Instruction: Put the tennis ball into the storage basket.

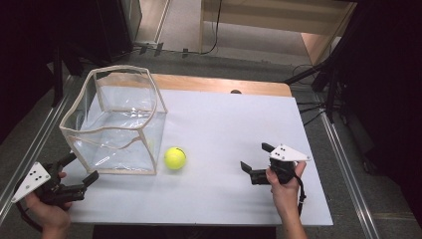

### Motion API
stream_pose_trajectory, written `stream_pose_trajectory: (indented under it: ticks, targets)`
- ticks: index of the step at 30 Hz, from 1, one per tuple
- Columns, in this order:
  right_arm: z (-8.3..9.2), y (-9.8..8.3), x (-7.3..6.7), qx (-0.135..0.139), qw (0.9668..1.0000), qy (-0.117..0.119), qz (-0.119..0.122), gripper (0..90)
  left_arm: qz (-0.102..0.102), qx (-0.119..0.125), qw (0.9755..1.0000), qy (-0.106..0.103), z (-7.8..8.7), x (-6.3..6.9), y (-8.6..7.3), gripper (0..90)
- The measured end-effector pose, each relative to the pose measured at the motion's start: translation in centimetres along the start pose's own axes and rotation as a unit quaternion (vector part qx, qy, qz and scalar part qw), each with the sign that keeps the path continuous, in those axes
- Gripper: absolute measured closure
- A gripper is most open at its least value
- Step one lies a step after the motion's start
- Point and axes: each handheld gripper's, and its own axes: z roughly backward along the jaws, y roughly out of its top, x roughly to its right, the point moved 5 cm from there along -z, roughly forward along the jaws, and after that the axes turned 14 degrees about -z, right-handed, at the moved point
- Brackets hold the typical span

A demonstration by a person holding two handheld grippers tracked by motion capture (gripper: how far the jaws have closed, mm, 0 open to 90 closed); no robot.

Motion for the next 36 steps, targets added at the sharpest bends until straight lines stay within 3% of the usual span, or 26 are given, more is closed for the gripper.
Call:
stream_pose_trajectory:
  ticks: [17, 36]
  targets:
    - [-2.6, 0.8, -2.5, -0.029, 0.9989, 0.032, 0.020, 0.3, -0.003, 0.001, 1.0000, -0.001, -0.1, 0.1, 0.0, 0.1]
    - [-6.8, 1.2, -6.3, -0.063, 0.9943, 0.074, 0.042, 0.3, -0.003, -0.001, 1.0000, -0.001, -0.1, 0.1, 0.0, 0.1]
